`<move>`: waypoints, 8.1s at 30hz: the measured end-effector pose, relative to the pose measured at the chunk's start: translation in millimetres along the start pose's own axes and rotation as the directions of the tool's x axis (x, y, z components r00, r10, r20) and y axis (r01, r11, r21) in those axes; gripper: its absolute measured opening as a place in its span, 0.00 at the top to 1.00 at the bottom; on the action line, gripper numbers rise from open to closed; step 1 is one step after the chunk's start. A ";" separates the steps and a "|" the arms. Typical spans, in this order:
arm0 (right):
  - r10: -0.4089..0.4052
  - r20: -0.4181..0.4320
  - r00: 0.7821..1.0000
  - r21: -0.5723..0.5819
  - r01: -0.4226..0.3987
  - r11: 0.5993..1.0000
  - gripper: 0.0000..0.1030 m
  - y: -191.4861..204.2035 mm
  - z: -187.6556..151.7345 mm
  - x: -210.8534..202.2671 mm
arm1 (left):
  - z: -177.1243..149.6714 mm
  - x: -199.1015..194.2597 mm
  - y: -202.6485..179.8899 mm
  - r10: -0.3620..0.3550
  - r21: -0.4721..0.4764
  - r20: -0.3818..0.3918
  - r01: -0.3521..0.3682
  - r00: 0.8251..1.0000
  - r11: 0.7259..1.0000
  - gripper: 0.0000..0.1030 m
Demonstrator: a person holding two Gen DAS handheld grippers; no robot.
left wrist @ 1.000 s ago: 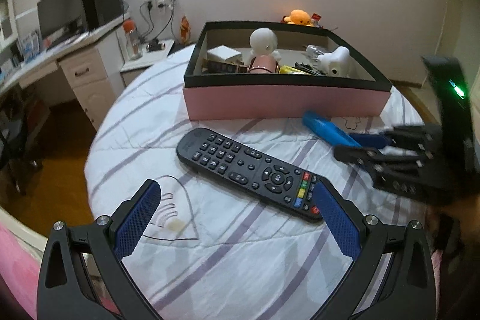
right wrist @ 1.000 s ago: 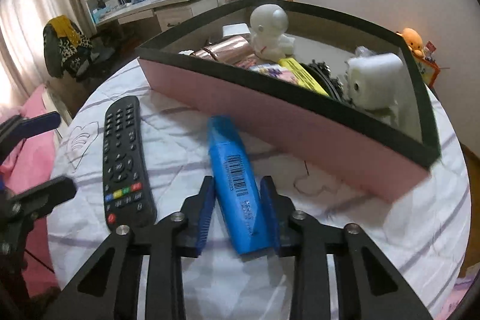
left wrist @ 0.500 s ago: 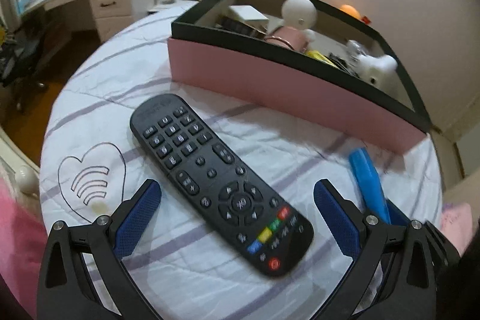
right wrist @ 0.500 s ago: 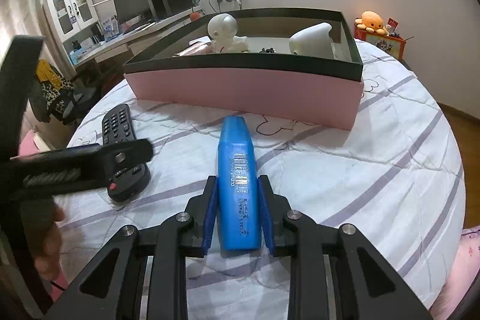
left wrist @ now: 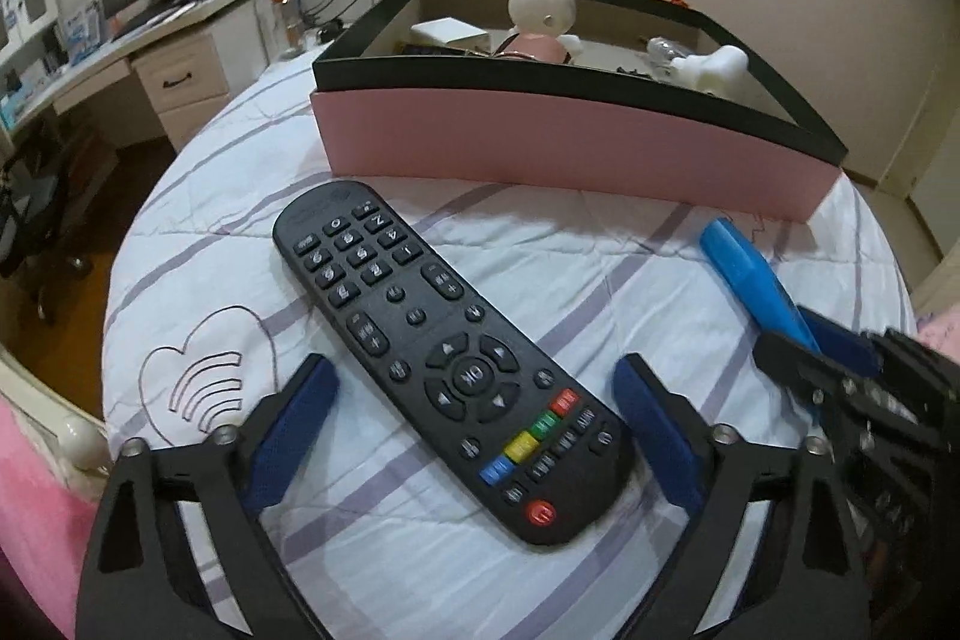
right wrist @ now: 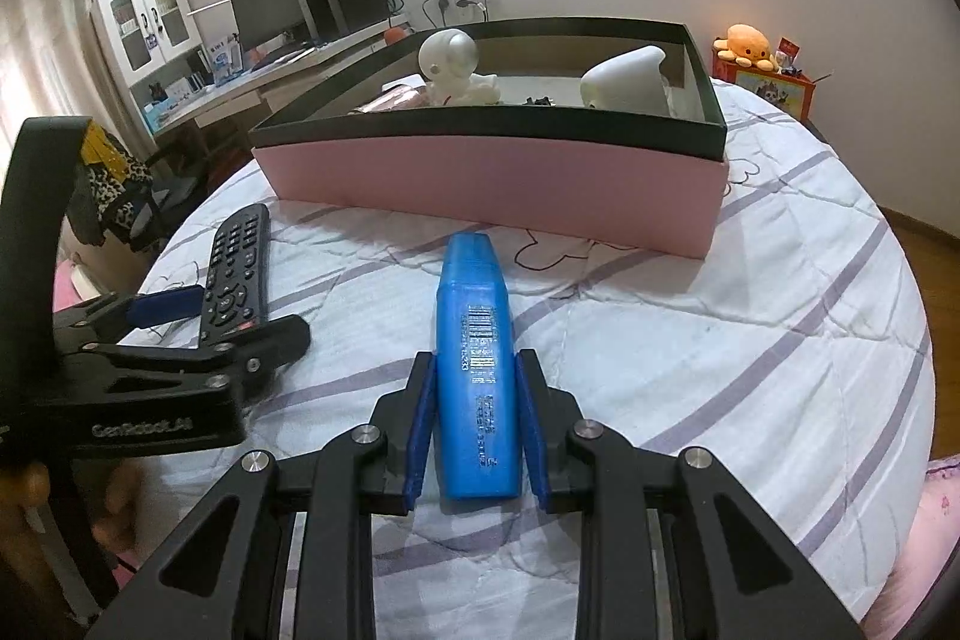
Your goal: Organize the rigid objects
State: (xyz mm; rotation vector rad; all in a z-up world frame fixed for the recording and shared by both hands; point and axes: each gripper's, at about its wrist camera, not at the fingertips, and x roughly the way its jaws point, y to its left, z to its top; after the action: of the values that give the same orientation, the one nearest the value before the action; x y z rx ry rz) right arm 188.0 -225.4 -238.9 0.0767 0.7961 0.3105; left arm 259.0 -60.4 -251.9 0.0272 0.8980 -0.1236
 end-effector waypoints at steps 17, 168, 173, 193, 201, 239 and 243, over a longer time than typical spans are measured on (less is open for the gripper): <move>-0.043 -0.001 0.999 -0.028 0.043 0.999 0.74 6.6 -0.8 1.1 | 4.3 -6.1 13.6 0.041 0.024 -0.006 -0.040 0.999 0.999 0.33; 0.020 0.403 0.915 -0.080 0.013 0.997 0.74 32.1 127.8 -88.8 | 133.0 -122.8 -7.4 -0.157 0.183 0.485 0.076 0.860 0.980 0.57; -0.014 0.399 0.917 -0.074 0.047 0.996 0.74 26.7 141.8 -65.8 | 152.2 -97.5 -4.9 -0.087 0.149 0.494 0.015 0.865 0.989 0.57; -0.101 0.202 0.974 -0.032 0.109 0.994 0.73 -1.9 163.7 46.4 | 188.8 49.0 -12.1 0.009 0.140 0.312 -0.056 0.950 0.989 0.57; -0.114 0.111 0.987 -0.008 0.115 0.993 0.73 -11.4 166.9 66.4 | 194.9 67.7 -13.1 0.000 0.165 0.255 -0.043 0.967 0.985 0.57; -0.135 0.118 0.984 0.023 0.134 0.991 0.69 0.1 186.1 76.5 | 189.0 66.6 18.4 0.039 0.077 0.290 -0.064 0.956 0.995 0.11; -0.152 0.120 0.981 0.037 0.148 0.988 0.61 -0.7 186.8 76.1 | 187.6 65.7 22.6 0.019 0.065 0.290 -0.040 0.957 0.997 0.11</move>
State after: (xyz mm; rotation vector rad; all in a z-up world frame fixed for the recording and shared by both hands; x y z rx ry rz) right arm 371.3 -194.0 -161.0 0.0608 0.6799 0.1501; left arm 448.2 -58.5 -187.0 0.0862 0.6000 -0.1276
